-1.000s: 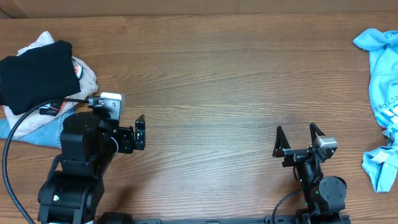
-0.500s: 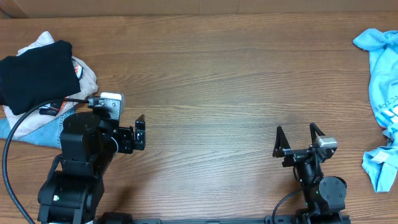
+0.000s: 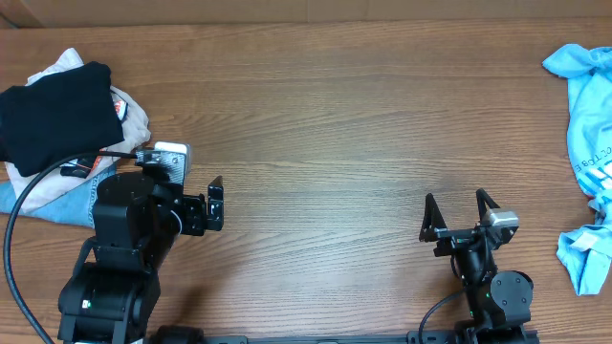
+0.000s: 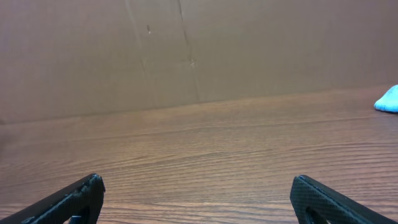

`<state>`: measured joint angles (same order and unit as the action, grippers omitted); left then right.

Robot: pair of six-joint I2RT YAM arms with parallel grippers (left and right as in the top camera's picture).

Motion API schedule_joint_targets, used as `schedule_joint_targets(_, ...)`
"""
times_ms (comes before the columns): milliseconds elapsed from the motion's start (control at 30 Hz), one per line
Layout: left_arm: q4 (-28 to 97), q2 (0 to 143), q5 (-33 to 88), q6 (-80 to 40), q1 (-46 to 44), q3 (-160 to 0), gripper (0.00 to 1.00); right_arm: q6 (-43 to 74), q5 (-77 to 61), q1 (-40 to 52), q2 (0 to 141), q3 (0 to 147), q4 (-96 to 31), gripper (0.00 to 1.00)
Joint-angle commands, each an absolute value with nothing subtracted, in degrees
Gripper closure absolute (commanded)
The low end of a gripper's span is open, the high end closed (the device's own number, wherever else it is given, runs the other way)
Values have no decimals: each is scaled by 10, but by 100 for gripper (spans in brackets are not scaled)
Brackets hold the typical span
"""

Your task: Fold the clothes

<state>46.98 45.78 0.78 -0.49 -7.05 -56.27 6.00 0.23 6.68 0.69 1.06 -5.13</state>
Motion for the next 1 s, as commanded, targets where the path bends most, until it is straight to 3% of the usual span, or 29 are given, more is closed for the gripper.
schedule_joint_targets(0,469,458,2,-15,-74,-559,0,59,-1,63,2,4,-48,0)
schedule_joint_targets(400,481,448,-6,-13,-73,-559,0,60,-1,63,2,4,-48,0)
schedule_joint_targets(700,480,316,-19,-13,-70,-453,0,59,-1,63,2,4,-48,0)
schedule_joint_targets(967,299,153,-16,-13,-62,-257,0,59,-1,63,2,4,-48,0)
